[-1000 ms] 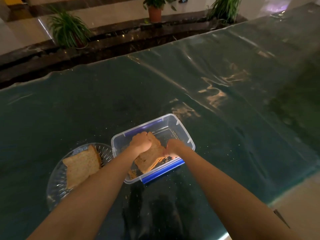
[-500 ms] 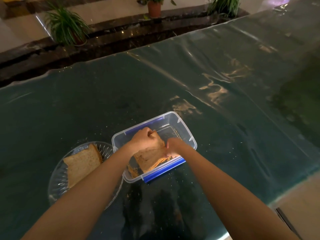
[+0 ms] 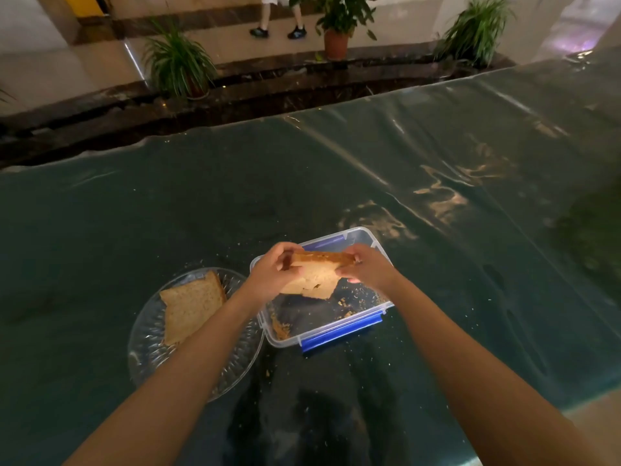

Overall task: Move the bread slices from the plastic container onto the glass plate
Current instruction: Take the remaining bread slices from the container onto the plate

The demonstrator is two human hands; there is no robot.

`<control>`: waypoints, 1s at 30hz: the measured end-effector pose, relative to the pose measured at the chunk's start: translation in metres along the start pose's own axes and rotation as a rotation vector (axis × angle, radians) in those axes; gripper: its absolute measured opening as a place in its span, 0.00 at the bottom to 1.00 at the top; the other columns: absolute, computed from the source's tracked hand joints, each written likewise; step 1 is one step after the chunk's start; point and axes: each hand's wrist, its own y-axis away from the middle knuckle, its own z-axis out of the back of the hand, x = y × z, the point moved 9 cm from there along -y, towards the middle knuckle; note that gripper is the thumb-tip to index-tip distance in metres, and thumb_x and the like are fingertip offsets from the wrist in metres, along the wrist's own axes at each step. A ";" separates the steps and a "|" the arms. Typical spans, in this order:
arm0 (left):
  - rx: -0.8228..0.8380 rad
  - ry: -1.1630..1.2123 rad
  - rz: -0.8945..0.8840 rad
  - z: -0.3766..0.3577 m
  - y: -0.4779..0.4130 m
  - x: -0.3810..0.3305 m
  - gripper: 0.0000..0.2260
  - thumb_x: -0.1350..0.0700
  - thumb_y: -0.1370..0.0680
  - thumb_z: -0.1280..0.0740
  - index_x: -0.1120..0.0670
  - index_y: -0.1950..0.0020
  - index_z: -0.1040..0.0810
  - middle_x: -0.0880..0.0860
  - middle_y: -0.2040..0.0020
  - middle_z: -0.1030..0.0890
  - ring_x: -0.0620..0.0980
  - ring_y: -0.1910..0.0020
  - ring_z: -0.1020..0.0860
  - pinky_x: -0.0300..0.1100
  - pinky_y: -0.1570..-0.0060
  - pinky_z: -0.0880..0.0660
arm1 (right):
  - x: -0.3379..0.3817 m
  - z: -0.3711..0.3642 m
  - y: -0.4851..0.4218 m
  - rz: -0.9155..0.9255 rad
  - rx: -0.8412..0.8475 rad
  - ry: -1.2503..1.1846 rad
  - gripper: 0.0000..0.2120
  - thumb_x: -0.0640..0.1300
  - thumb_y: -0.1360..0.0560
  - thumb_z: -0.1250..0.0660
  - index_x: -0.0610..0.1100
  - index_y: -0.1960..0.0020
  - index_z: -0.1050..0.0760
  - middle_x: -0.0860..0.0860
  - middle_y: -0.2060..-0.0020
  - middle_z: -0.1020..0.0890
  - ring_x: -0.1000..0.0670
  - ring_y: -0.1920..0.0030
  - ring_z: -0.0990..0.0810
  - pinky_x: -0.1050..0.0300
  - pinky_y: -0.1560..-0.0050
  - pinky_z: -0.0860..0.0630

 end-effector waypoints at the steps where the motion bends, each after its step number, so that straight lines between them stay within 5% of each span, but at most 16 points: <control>1: -0.017 0.020 -0.017 0.002 0.003 0.002 0.16 0.64 0.25 0.34 0.52 0.40 0.29 0.47 0.44 0.25 0.47 0.43 0.27 0.35 0.51 0.27 | 0.003 0.001 0.000 0.017 -0.033 0.034 0.12 0.40 0.31 0.29 0.43 0.49 0.26 0.47 0.56 0.22 0.45 0.52 0.20 0.52 0.46 0.22; 4: -0.085 0.078 -0.043 0.007 0.009 0.009 0.17 0.67 0.26 0.34 0.53 0.41 0.27 0.42 0.49 0.23 0.44 0.45 0.25 0.31 0.53 0.27 | 0.006 -0.002 0.002 0.052 -0.105 0.038 0.13 0.39 0.31 0.28 0.43 0.49 0.25 0.50 0.56 0.22 0.50 0.54 0.23 0.62 0.54 0.27; 8: -0.103 0.092 -0.029 0.008 0.012 0.017 0.16 0.66 0.26 0.34 0.49 0.43 0.27 0.37 0.51 0.26 0.41 0.47 0.26 0.34 0.49 0.27 | 0.005 -0.007 0.007 0.069 -0.167 -0.023 0.13 0.40 0.30 0.29 0.45 0.47 0.27 0.50 0.54 0.21 0.50 0.52 0.23 0.59 0.51 0.26; 14: -0.170 0.146 -0.060 0.024 0.023 0.009 0.16 0.66 0.26 0.34 0.49 0.43 0.26 0.45 0.46 0.23 0.43 0.47 0.25 0.31 0.60 0.26 | 0.031 0.005 0.024 0.122 -0.246 -0.174 0.15 0.40 0.29 0.29 0.44 0.44 0.25 0.53 0.57 0.21 0.49 0.53 0.21 0.67 0.59 0.27; 16: -0.199 0.186 -0.089 0.033 0.030 0.002 0.17 0.67 0.27 0.33 0.48 0.45 0.25 0.45 0.47 0.22 0.43 0.46 0.24 0.31 0.59 0.26 | 0.048 0.008 0.031 0.172 -0.251 -0.213 0.15 0.39 0.29 0.30 0.45 0.43 0.25 0.57 0.56 0.22 0.50 0.50 0.22 0.68 0.55 0.26; 20: -0.258 0.275 -0.150 0.056 0.048 -0.014 0.19 0.68 0.28 0.33 0.43 0.50 0.24 0.43 0.49 0.20 0.42 0.47 0.22 0.34 0.56 0.24 | 0.082 0.005 0.043 0.258 -0.218 -0.304 0.18 0.37 0.29 0.30 0.47 0.41 0.25 0.50 0.47 0.18 0.52 0.45 0.21 0.57 0.42 0.24; 23: -0.310 0.348 -0.200 0.080 0.064 -0.022 0.19 0.69 0.28 0.34 0.45 0.49 0.22 0.42 0.53 0.18 0.39 0.51 0.20 0.38 0.53 0.20 | 0.111 -0.006 0.048 0.327 -0.167 -0.392 0.19 0.35 0.29 0.31 0.52 0.42 0.24 0.50 0.49 0.18 0.50 0.44 0.20 0.54 0.42 0.23; 30: -0.462 0.515 -0.272 0.151 0.100 -0.017 0.17 0.69 0.27 0.33 0.47 0.49 0.20 0.39 0.59 0.16 0.35 0.59 0.19 0.31 0.63 0.22 | 0.179 -0.054 0.050 0.484 -0.095 -0.432 0.21 0.39 0.29 0.31 0.51 0.38 0.26 0.46 0.45 0.19 0.52 0.45 0.21 0.57 0.43 0.23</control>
